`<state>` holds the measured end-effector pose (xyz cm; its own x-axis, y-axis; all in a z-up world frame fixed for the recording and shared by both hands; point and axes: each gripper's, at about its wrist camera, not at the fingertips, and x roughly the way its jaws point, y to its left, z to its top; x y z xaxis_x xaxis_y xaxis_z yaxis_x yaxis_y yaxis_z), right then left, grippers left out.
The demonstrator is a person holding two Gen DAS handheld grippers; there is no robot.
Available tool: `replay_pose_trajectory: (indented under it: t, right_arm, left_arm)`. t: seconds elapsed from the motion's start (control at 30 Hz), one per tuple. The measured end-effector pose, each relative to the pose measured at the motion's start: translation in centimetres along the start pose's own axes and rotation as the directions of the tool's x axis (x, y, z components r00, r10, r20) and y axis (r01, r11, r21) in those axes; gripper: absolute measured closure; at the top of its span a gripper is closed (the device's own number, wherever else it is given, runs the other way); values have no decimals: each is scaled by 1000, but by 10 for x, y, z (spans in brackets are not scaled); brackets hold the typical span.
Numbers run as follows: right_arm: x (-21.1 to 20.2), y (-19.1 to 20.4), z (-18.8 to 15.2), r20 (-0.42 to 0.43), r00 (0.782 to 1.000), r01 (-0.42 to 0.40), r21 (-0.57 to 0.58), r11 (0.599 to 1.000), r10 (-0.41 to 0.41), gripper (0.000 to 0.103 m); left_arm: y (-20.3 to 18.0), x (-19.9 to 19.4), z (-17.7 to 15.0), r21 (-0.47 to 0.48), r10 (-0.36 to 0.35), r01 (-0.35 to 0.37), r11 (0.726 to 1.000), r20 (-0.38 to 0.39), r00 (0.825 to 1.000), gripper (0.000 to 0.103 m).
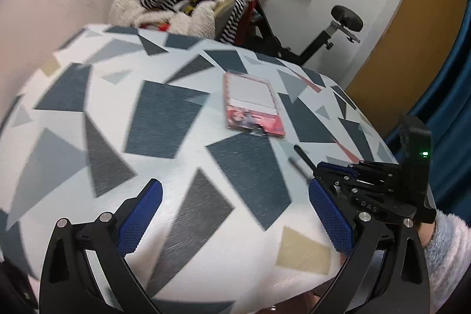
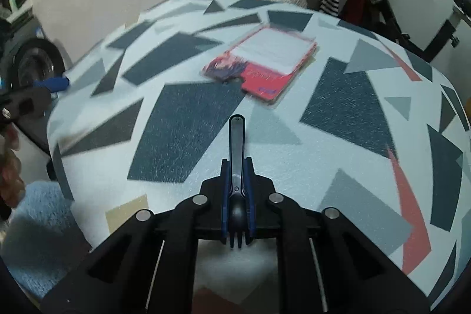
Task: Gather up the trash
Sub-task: 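Grasp the black plastic fork by its handle with the right gripper, then grasp the pink-framed card package with the left gripper while the right holds the fork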
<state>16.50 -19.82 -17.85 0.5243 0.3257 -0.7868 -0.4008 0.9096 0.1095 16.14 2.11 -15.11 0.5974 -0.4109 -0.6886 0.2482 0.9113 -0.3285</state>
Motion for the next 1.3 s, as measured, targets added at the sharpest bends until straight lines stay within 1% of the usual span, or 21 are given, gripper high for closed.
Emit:
replay_pose_trajectory:
  t: [0.07,0.13,0.17,0.2,0.23,0.33,0.43,0.53,0.67,0.73,0.8,0.93,1.0,1.03,1.13,1.3]
  right_arm:
    - [-7,-9,4,24,1000,1,24,1000,-2,90]
    - [-14,-19,6,46,999,12,42,999,-14,90]
    - [-16,-22,7,50,999,14,47,999,-17,90]
    - [-18,-25,8,56,998,17,54,998,-20,90]
    - [-20,-30,9,62,998,19,65,998,-23,90]
    - [-25,-45,10,75,997,21,95,995,-28,90]
    - [-27,-57,11,81,996,27,112,993,-36,90]
    - [-28,-74,11,88,995,31,142,989,-44,90]
    - [-28,-89,10,94,994,30,173,984,-47,90]
    - [-28,-95,11,97,994,26,183,983,-44,90]
    - [-28,-100,11,100,994,22,192,981,-42,90]
    - [-27,-108,11,106,994,12,211,977,-35,90]
    - [-26,-109,11,105,994,11,215,976,-34,90]
    - [-25,-110,11,104,994,10,217,976,-34,90]
    - [-26,-109,10,105,994,8,220,975,-32,90]
    - [-33,-104,7,112,993,3,219,976,-28,90]
  left_arm:
    - [-8,17,10,11,-15,15,1000,-16,1000,6]
    - [-20,37,21,51,-10,12,999,-44,999,6]
    - [-27,48,26,77,7,-2,997,-61,998,6]
    - [-36,60,35,112,41,-34,993,-62,997,6]
    - [-43,71,42,141,61,-52,989,-61,996,6]
    - [-59,101,65,193,86,-71,979,-74,994,6]
    - [-65,139,89,195,138,-114,974,-118,983,6]
    - [-64,166,108,181,168,-142,973,-138,976,6]
    - [-66,198,123,194,185,-150,969,-176,967,6]
    - [-65,210,127,187,203,-167,968,-193,960,6]
    - [-59,219,132,162,222,-190,968,-205,953,6]
    - [-50,234,134,119,228,-204,972,-243,943,6]
    - [-49,234,134,122,231,-208,971,-233,945,6]
    - [-50,234,134,129,233,-207,970,-229,945,9]
    - [-53,228,130,154,240,-209,966,-226,944,9]
    - [-55,206,122,167,223,-189,968,-221,949,9]
